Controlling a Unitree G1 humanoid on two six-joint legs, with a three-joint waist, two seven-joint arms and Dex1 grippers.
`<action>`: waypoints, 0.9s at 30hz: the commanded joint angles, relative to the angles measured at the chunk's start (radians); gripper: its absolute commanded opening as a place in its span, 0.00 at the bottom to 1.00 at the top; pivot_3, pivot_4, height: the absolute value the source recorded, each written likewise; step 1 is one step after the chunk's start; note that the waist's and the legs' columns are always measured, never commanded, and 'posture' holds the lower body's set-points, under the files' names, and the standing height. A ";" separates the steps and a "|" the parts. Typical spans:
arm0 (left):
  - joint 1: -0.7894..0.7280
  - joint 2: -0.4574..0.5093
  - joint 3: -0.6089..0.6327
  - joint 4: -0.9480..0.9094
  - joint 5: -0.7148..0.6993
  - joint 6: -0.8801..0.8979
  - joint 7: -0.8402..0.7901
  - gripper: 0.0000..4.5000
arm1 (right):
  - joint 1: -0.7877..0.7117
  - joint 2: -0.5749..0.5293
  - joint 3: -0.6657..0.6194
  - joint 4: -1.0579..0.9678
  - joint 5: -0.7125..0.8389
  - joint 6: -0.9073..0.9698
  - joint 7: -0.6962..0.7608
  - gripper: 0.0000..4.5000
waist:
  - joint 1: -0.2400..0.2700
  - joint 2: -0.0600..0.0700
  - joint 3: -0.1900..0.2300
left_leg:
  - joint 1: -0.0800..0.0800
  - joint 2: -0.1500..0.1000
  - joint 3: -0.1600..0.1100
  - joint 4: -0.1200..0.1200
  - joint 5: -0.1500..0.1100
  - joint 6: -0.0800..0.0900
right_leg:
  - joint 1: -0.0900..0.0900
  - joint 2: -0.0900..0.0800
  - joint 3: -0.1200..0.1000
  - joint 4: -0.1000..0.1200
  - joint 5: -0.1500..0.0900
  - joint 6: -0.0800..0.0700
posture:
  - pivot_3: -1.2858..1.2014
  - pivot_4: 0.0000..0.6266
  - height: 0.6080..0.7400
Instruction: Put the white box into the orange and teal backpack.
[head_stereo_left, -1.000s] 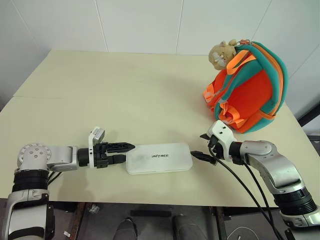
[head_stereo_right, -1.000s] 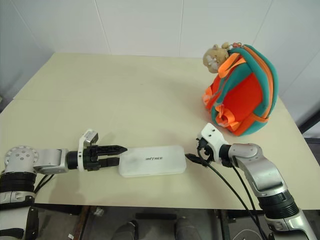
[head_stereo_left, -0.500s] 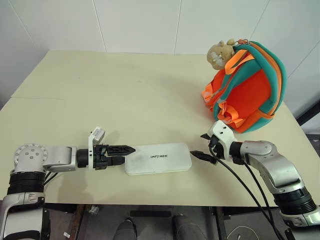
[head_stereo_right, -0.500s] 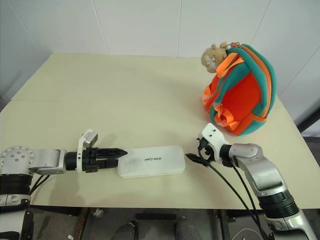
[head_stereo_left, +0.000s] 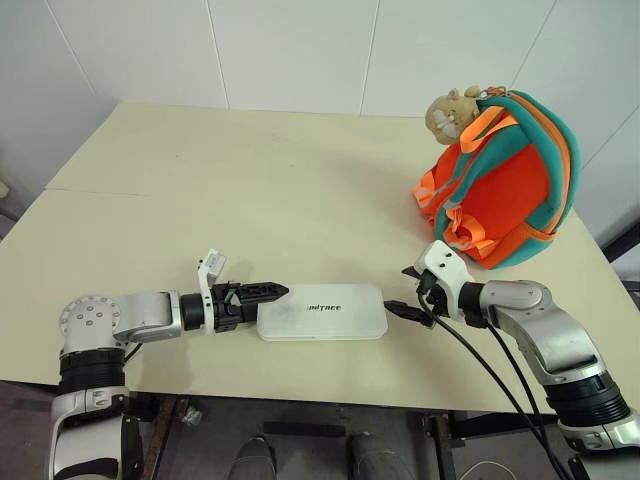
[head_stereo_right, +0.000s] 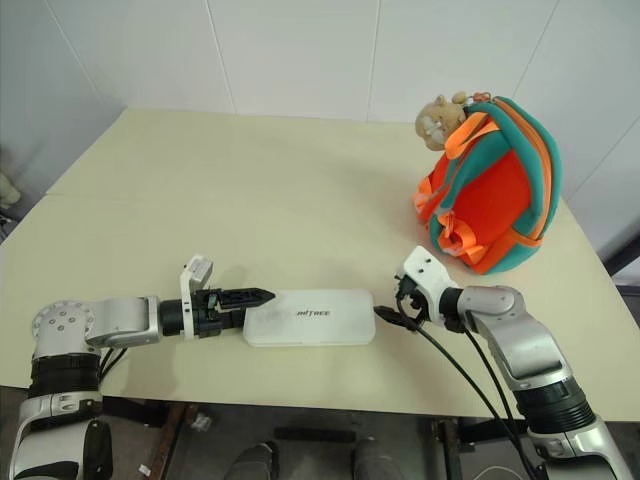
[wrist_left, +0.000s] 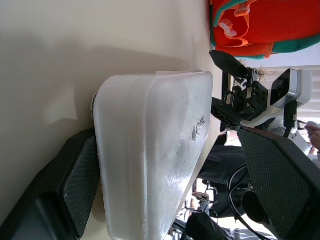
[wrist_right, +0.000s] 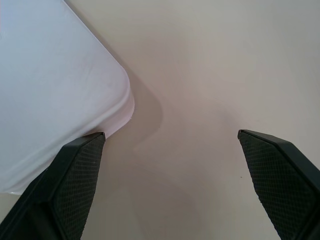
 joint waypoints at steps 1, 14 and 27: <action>0.037 -0.010 -0.055 -0.056 0.065 0.014 -0.005 0.72 | -0.020 0.004 -0.001 -0.021 0.005 -0.012 0.007 1.00 | 0.000 0.000 0.000 | 0.000 0.000 0.000 -0.001 0.000 0.000 | 0.000 0.000 0.000 -0.001 0.000 0.000 | 0.52 0.24 1.00; 0.037 0.072 -0.174 -0.179 0.310 -0.024 -0.164 0.39 | -0.043 0.013 -0.001 0.000 -0.009 -0.017 0.011 1.00 | 0.001 -0.002 -0.001 | -0.006 0.000 0.000 -0.014 -0.001 -0.001 | -0.009 0.000 -0.001 -0.003 0.007 0.014 | 0.52 0.24 1.00; 0.026 0.132 -0.173 -0.309 0.447 -0.299 -0.519 0.39 | -0.045 0.030 -0.082 0.005 0.030 -0.003 -0.006 1.00 | -0.006 -0.004 -0.002 | -0.006 0.000 0.001 -0.014 0.000 0.000 | -0.008 -0.001 -0.001 -0.009 0.006 0.008 | 0.52 0.24 1.00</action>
